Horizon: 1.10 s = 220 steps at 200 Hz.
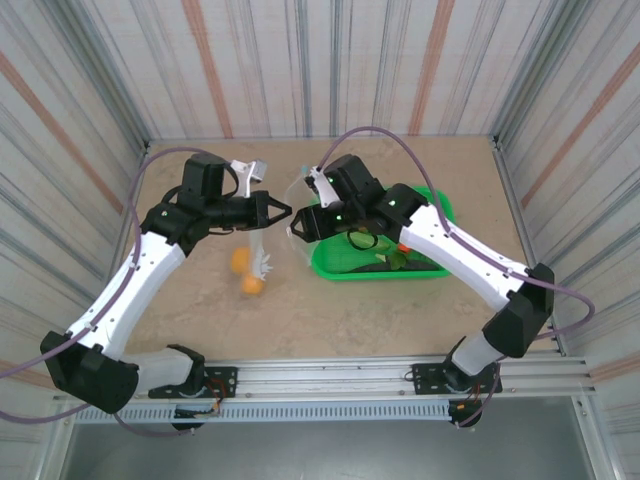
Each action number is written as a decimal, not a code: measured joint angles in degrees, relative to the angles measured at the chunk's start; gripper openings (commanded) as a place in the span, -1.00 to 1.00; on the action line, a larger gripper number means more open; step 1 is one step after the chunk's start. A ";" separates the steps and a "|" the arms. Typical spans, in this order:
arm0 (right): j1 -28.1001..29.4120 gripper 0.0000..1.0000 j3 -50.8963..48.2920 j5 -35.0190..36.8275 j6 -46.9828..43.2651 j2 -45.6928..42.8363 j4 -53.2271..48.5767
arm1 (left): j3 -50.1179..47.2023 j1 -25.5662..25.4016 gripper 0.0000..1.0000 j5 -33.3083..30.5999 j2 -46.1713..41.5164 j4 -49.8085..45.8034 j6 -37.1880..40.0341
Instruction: Place the food in the zip-top bag and seal the zipper
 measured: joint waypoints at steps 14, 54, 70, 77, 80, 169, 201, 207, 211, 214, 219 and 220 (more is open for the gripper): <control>-0.48 0.45 -0.17 -0.90 0.02 -1.99 1.20 | -0.33 0.00 -1.00 -0.24 0.00 0.02 0.00; -4.39 0.46 -2.86 -1.90 0.96 -9.01 6.45 | -1.81 0.11 -1.00 -1.64 0.00 -0.07 0.02; -7.54 0.46 -6.14 -0.94 2.12 -11.28 7.54 | -1.81 0.35 -1.00 -1.90 -0.11 -0.02 0.04; -9.31 0.48 -7.98 -0.13 3.06 -11.91 7.87 | -1.81 0.37 -1.00 -2.21 -0.17 -0.04 0.07; -10.01 0.48 -8.74 0.31 3.52 -12.11 7.89 | -1.81 0.37 -1.00 -2.29 -0.22 -0.02 0.09; -26.84 0.60 -29.88 -1.77 32.33 -2.97 23.80 | -2.21 0.66 -1.00 -3.37 -2.08 -0.04 1.33; -28.94 0.64 -29.88 -0.59 38.56 3.87 29.83 | -2.49 0.63 -1.00 -3.82 -2.97 -0.48 2.32; -29.07 0.65 -29.88 -0.11 39.12 4.96 30.49 | -2.56 0.63 -1.00 -3.87 -3.23 -0.48 2.45; -29.11 0.65 -29.88 -0.09 39.39 5.49 30.75 | -2.62 0.63 -1.00 -4.00 -3.50 -0.50 2.58; -29.14 0.65 -29.88 0.11 39.60 6.27 31.17 | -2.69 0.63 -1.00 -4.09 -3.65 -0.48 2.60; -29.14 0.65 -29.88 0.15 39.89 6.88 31.56 | -2.75 0.63 -1.00 -4.22 -3.87 -0.50 2.62; -29.14 0.65 -29.88 0.24 40.09 7.15 31.82 | -2.75 0.63 -1.00 -4.24 -3.91 -0.50 2.62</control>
